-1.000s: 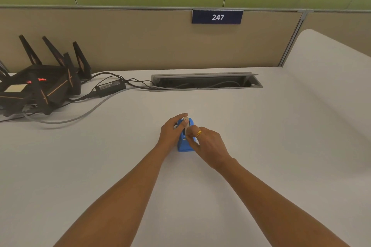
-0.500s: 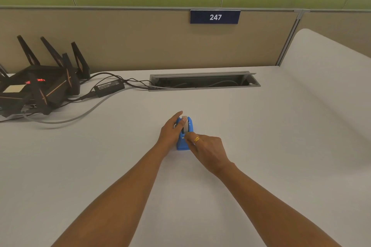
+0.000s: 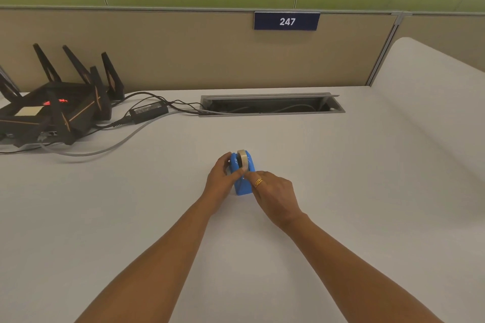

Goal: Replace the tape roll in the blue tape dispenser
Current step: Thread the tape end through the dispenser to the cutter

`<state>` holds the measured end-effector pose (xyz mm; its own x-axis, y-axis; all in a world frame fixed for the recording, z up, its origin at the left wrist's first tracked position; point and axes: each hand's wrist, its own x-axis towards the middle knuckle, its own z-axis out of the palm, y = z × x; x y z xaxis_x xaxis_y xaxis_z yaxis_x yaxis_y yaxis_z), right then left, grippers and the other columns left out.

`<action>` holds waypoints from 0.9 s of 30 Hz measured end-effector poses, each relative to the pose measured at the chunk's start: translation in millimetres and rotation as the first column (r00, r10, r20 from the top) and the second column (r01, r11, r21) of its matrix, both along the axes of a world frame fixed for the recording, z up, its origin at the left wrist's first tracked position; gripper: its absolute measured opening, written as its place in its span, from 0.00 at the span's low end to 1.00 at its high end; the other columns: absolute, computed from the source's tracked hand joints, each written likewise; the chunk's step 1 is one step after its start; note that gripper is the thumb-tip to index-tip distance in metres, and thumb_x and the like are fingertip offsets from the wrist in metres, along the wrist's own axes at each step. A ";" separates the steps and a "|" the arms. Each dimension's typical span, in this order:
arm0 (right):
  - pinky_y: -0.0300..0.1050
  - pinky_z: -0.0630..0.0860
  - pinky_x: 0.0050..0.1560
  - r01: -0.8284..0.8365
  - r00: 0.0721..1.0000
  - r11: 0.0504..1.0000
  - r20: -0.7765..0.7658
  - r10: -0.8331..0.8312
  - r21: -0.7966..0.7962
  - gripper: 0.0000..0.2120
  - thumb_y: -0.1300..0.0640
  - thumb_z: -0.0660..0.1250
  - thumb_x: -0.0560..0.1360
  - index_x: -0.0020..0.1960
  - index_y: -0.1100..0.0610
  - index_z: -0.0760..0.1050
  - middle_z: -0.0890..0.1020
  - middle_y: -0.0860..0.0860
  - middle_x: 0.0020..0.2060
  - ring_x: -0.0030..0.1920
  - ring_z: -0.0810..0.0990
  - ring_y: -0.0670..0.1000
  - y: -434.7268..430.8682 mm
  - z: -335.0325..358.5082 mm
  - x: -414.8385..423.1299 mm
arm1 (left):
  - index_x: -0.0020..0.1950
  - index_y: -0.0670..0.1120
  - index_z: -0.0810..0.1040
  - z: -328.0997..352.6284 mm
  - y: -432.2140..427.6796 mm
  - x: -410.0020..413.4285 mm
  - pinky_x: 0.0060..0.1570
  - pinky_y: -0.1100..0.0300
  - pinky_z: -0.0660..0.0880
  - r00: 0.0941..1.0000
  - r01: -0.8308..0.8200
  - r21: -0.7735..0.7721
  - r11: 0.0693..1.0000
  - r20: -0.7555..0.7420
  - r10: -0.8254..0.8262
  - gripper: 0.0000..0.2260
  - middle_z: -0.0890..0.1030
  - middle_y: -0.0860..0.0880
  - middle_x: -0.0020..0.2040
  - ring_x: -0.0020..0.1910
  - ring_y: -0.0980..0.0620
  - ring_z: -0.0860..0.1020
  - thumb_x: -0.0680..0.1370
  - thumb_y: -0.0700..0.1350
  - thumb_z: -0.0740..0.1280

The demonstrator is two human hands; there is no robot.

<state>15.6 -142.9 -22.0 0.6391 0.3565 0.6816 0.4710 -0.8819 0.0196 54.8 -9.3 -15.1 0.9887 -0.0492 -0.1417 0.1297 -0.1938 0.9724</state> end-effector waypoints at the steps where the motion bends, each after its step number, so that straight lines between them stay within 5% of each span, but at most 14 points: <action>1: 0.34 0.69 0.21 -0.007 1.000 1.000 0.002 0.007 0.007 0.31 0.65 0.78 0.57 0.54 0.54 0.68 0.84 0.50 0.32 0.28 0.80 0.49 0.1 -1.1 0.1 | 0.69 0.46 0.64 0.1 0.1 0.9 0.66 0.51 0.67 1.000 -0.006 0.002 1.000 -0.004 0.006 0.26 0.69 0.45 0.70 0.68 0.46 0.68 0.72 0.47 0.69; 11: 0.35 0.76 0.26 -0.066 0.996 0.980 -0.053 0.077 0.189 0.17 0.62 0.75 0.65 0.53 0.56 0.78 0.86 0.51 0.38 0.33 0.84 0.50 -3.0 -8.1 -3.8 | 0.67 0.46 0.66 -1.4 1.7 6.2 0.65 0.52 0.67 1.000 -0.011 -0.023 1.000 -0.020 0.011 0.26 0.70 0.45 0.69 0.68 0.45 0.69 0.71 0.42 0.70; 15: 0.27 0.65 0.33 -0.056 0.997 0.979 -0.034 0.064 0.195 0.13 0.61 0.76 0.64 0.49 0.56 0.81 0.86 0.49 0.36 0.29 0.81 0.47 -4.5 -7.1 -6.1 | 0.67 0.46 0.66 -2.3 1.8 7.2 0.66 0.51 0.66 1.000 -0.013 -0.027 1.000 -0.020 0.012 0.26 0.70 0.44 0.69 0.68 0.45 0.69 0.71 0.42 0.71; 17: 0.28 0.66 0.35 0.017 0.992 0.945 -0.127 0.026 0.326 0.09 0.57 0.72 0.69 0.49 0.55 0.81 0.86 0.48 0.35 0.29 0.80 0.47 -2.0 -3.6 -10.6 | 0.67 0.46 0.67 -3.5 2.1 7.8 0.65 0.52 0.67 1.000 -0.010 -0.032 0.999 -0.015 0.009 0.26 0.71 0.44 0.68 0.67 0.46 0.69 0.71 0.42 0.71; 21: 0.31 0.75 0.42 0.357 0.875 0.539 -0.475 0.093 0.763 0.07 0.57 0.65 0.75 0.49 0.58 0.79 0.82 0.47 0.41 0.40 0.81 0.49 0.8 8.6 -14.9 | 0.66 0.47 0.67 -4.8 1.1 8.3 0.63 0.54 0.68 1.000 -0.022 -0.039 0.999 -0.018 0.021 0.26 0.72 0.45 0.67 0.66 0.47 0.70 0.70 0.43 0.71; 24: 0.42 0.78 0.41 0.526 0.774 0.353 -0.608 0.180 0.774 0.11 0.53 0.65 0.74 0.43 0.61 0.79 0.81 0.54 0.35 0.36 0.80 0.52 0.2 12.8 -10.9 | 0.66 0.47 0.67 -5.2 0.2 8.5 0.63 0.54 0.68 1.000 -0.026 -0.038 0.999 -0.019 0.025 0.26 0.71 0.46 0.67 0.66 0.47 0.70 0.70 0.43 0.71; 27: 0.42 0.80 0.37 0.643 0.643 0.216 -0.672 0.367 0.734 0.15 0.48 0.69 0.72 0.38 0.61 0.79 0.81 0.55 0.32 0.31 0.79 0.51 6.8 16.1 -11.1 | 0.66 0.46 0.67 -6.1 0.4 8.4 0.63 0.55 0.68 1.000 -0.026 -0.033 0.999 -0.002 0.026 0.26 0.72 0.45 0.67 0.66 0.47 0.70 0.71 0.43 0.71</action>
